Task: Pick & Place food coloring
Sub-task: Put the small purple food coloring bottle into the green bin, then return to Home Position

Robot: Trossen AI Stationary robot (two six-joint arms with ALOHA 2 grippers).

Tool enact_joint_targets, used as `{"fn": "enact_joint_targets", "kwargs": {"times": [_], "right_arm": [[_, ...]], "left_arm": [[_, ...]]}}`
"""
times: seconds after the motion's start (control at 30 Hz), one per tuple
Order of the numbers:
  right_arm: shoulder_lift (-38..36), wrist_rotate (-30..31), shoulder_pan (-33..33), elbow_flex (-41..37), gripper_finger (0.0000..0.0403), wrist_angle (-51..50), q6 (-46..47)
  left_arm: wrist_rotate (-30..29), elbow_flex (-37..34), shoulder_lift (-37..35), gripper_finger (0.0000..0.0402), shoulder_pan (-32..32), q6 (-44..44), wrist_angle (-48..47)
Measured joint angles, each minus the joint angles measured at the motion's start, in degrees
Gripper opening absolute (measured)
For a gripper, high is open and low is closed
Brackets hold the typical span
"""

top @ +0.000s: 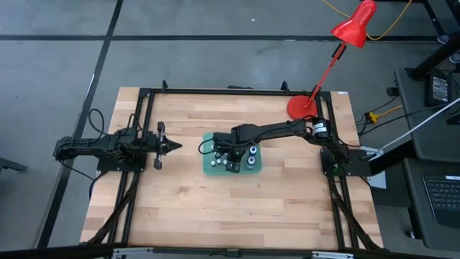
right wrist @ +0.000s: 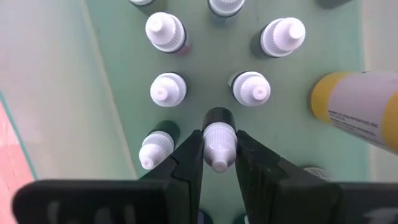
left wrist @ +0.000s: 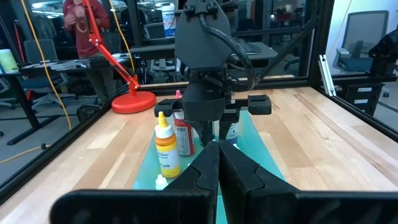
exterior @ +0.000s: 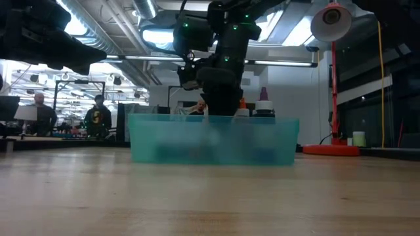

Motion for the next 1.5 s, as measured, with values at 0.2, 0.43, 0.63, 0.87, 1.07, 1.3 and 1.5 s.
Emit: {"fn": "enact_joint_targets", "kwargs": {"times": [0.2,0.43,0.63,0.87,1.07,1.3,1.5], "right_arm": [[0.0,0.0,-0.2,0.0,0.0087,0.0,-0.4],[-0.1,0.2,-0.5,0.1,0.0089,0.0,-1.2],[-0.1,0.2,-0.5,0.1,0.0109,-0.1,-1.4],[-0.1,0.2,-0.5,0.1,0.0127,-0.1,-1.3],[-1.6,0.2,-0.1,0.1,0.0123,-0.8,-0.1],[-8.8,3.4,1.3,0.1,0.0123,-1.6,1.5],[-18.3,9.1,2.5,0.1,0.0123,0.5,0.6]], "left_arm": [[0.0,0.0,0.0,0.0004,0.0,0.0,0.0],[0.0,0.0,0.0,0.0004,0.0,0.0,0.0],[0.0,0.0,0.0,0.0004,0.0,0.0,0.0],[0.0,0.0,0.0,0.0004,0.0,0.0,0.0],[0.0,0.0,0.0,0.0004,0.0,0.0,0.0],[0.0,0.0,0.0,0.0004,0.0,0.0,0.0],[0.0,0.0,0.0,0.0004,0.0,0.0,0.0]]}}
